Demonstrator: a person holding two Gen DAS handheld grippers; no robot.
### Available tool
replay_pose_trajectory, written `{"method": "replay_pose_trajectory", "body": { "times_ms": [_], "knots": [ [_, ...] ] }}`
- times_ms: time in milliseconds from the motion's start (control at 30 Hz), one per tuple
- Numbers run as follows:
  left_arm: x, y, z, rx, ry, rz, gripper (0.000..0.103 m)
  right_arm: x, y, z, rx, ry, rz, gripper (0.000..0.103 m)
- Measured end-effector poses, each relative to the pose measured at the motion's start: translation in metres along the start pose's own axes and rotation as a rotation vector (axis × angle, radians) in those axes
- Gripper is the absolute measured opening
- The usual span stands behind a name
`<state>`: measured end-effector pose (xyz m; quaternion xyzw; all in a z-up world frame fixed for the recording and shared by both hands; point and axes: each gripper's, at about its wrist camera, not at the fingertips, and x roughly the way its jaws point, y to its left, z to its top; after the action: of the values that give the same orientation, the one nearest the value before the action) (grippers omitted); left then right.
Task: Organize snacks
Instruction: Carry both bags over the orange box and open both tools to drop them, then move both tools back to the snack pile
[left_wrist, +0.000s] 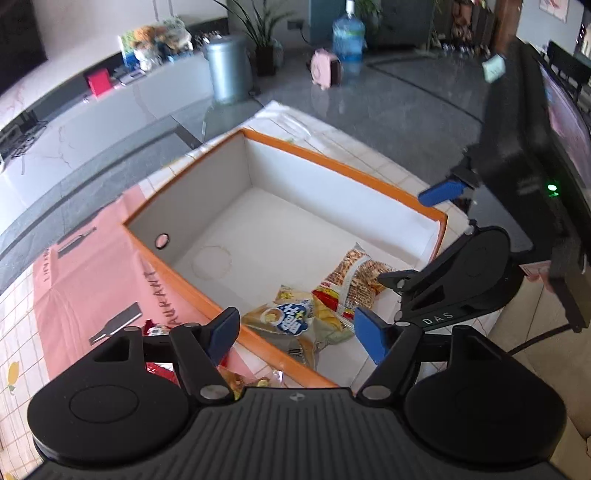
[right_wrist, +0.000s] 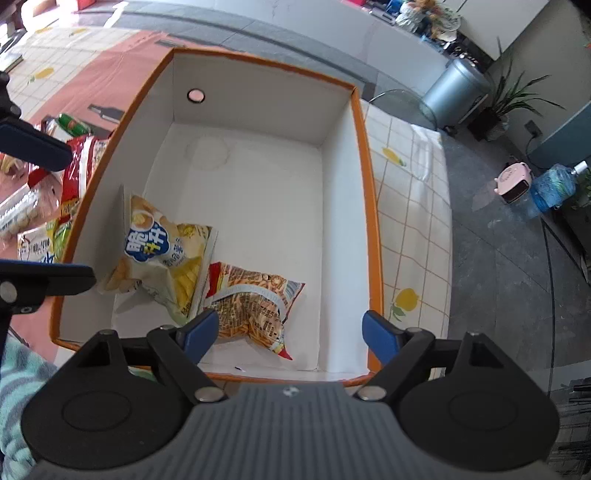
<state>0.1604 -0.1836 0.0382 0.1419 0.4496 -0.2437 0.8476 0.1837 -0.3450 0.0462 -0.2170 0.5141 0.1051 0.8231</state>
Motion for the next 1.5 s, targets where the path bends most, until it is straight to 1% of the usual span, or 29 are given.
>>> {"method": "replay_pose_trajectory", "body": {
  "times_ms": [167, 333, 467, 533, 600, 800, 933, 1033, 1100, 1233, 1400, 1500],
  "knots": [
    [-0.024, 0.010, -0.025, -0.031, -0.054, 0.071, 0.084, -0.024, 0.015, -0.016, 0.100, -0.101, 0.000, 0.082],
    [-0.047, 0.020, -0.052, -0.061, -0.103, 0.111, 0.084, -0.050, 0.034, -0.030, 0.194, -0.203, 0.001, 0.082],
    [-0.064, 0.031, -0.077, -0.105, -0.139, 0.139, 0.084, -0.067, 0.053, -0.039, 0.268, -0.300, 0.038, 0.084],
    [-0.069, 0.037, -0.089, -0.134, -0.155, 0.154, 0.084, -0.075, 0.066, -0.043, 0.298, -0.344, 0.055, 0.092],
    [-0.074, 0.045, -0.103, -0.172, -0.162, 0.168, 0.084, -0.081, 0.082, -0.048, 0.319, -0.388, 0.070, 0.093],
    [-0.082, 0.076, -0.148, -0.316, -0.165, 0.189, 0.084, -0.080, 0.125, -0.053, 0.398, -0.456, 0.089, 0.092],
    [-0.084, 0.098, -0.176, -0.427, -0.171, 0.177, 0.084, -0.072, 0.151, -0.054, 0.441, -0.474, 0.106, 0.091],
    [-0.088, 0.111, -0.197, -0.490, -0.190, 0.169, 0.084, -0.063, 0.175, -0.052, 0.420, -0.471, 0.090, 0.090],
    [-0.086, 0.117, -0.207, -0.522, -0.194, 0.169, 0.084, -0.055, 0.189, -0.053, 0.412, -0.470, 0.100, 0.087],
    [-0.080, 0.124, -0.221, -0.551, -0.192, 0.155, 0.084, -0.041, 0.207, -0.053, 0.421, -0.456, 0.133, 0.087],
    [-0.069, 0.127, -0.228, -0.561, -0.186, 0.148, 0.084, -0.021, 0.220, -0.050, 0.404, -0.405, 0.120, 0.087],
    [-0.061, 0.132, -0.231, -0.573, -0.178, 0.153, 0.084, -0.006, 0.220, -0.048, 0.425, -0.351, 0.117, 0.087]
  ]
}}
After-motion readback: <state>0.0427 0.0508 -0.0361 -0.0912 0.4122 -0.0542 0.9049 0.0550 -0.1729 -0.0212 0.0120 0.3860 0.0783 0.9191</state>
